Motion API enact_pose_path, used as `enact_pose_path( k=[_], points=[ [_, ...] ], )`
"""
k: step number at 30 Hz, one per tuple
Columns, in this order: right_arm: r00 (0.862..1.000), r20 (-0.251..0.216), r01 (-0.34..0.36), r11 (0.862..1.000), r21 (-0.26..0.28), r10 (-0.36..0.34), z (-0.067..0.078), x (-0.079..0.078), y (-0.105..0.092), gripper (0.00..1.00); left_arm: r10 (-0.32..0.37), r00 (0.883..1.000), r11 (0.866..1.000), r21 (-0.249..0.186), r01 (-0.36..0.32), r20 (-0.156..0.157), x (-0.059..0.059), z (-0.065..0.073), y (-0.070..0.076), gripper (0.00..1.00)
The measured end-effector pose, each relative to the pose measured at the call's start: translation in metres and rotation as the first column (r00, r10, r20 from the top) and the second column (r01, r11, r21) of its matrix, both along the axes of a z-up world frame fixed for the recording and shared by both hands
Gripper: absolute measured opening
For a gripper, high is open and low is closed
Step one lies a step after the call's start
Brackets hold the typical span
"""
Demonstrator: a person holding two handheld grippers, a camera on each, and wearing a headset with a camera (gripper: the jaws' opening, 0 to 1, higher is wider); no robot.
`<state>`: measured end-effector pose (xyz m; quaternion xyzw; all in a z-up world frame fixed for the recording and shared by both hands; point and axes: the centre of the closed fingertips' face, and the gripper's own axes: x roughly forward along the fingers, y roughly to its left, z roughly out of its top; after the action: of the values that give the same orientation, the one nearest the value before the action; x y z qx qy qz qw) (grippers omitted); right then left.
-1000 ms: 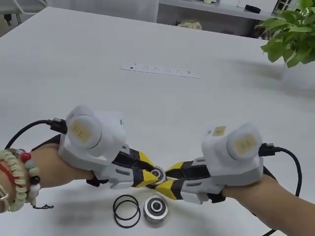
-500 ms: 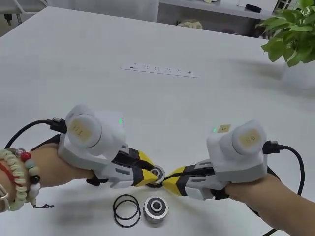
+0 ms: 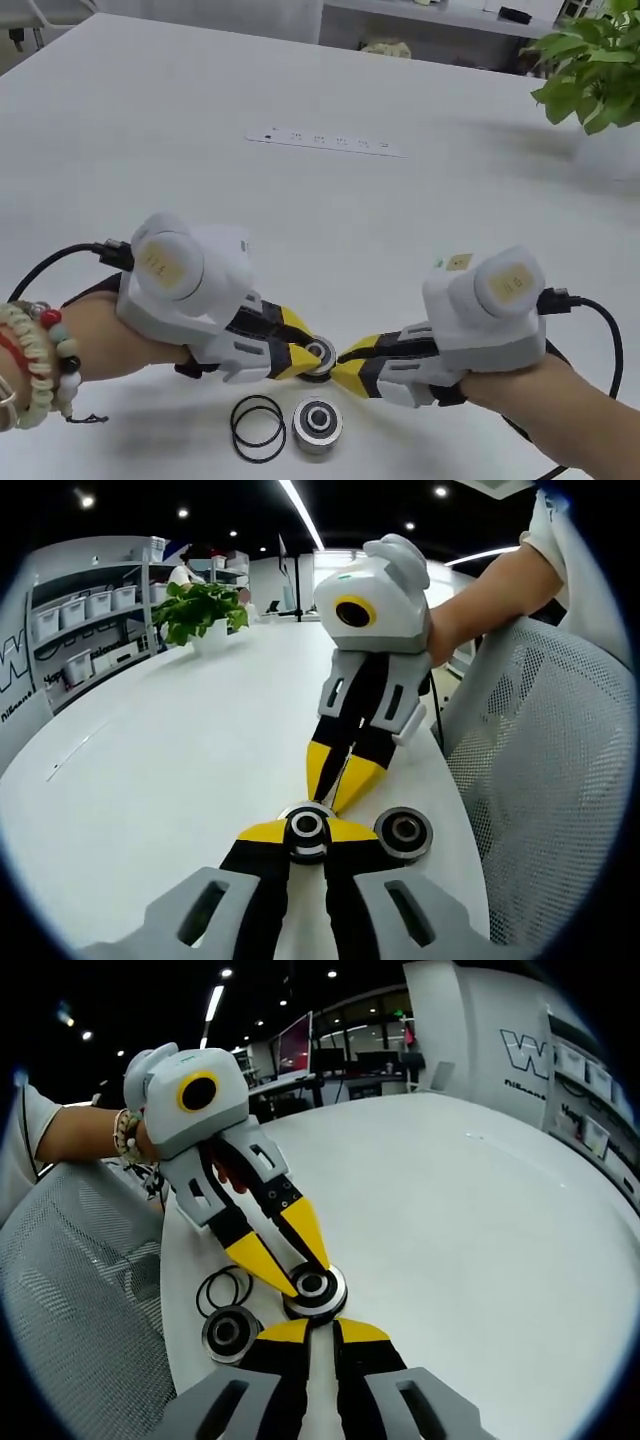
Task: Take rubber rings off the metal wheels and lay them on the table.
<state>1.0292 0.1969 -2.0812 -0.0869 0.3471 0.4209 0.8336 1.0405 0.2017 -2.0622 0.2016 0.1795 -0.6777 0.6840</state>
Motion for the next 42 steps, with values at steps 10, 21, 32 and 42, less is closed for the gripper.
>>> enact_pose_path(
  k=[10, 21, 32, 42],
  points=[
    [0.992, -0.06, 0.113, 0.994, -0.013, -0.113, -0.001, 0.008, -0.006, 0.0, 0.011, 1.0, 1.0, 0.003, -0.011, 0.0, 0.0, 0.001, 0.001, 0.07],
    [0.939, -0.228, 0.295, 0.944, 0.145, -0.258, 0.012, 0.011, -0.007, 0.0, -0.002, 1.0, 1.0, 0.009, 0.002, 0.03, 0.0, 0.001, 0.001, 0.07],
    [0.954, -0.213, 0.254, 0.947, 0.198, -0.211, 0.021, 0.009, 0.004, 0.0, 0.002, 1.0, 1.0, 0.007, -0.002, 0.021, 0.0, 0.001, 0.001, 0.07],
    [0.958, -0.195, 0.249, 0.947, 0.203, -0.21, 0.025, 0.009, 0.006, 0.0, -0.008, 1.0, 1.0, 0.003, 0.008, -0.023, -0.002, 0.003, 0.007, 0.08]
  ],
)
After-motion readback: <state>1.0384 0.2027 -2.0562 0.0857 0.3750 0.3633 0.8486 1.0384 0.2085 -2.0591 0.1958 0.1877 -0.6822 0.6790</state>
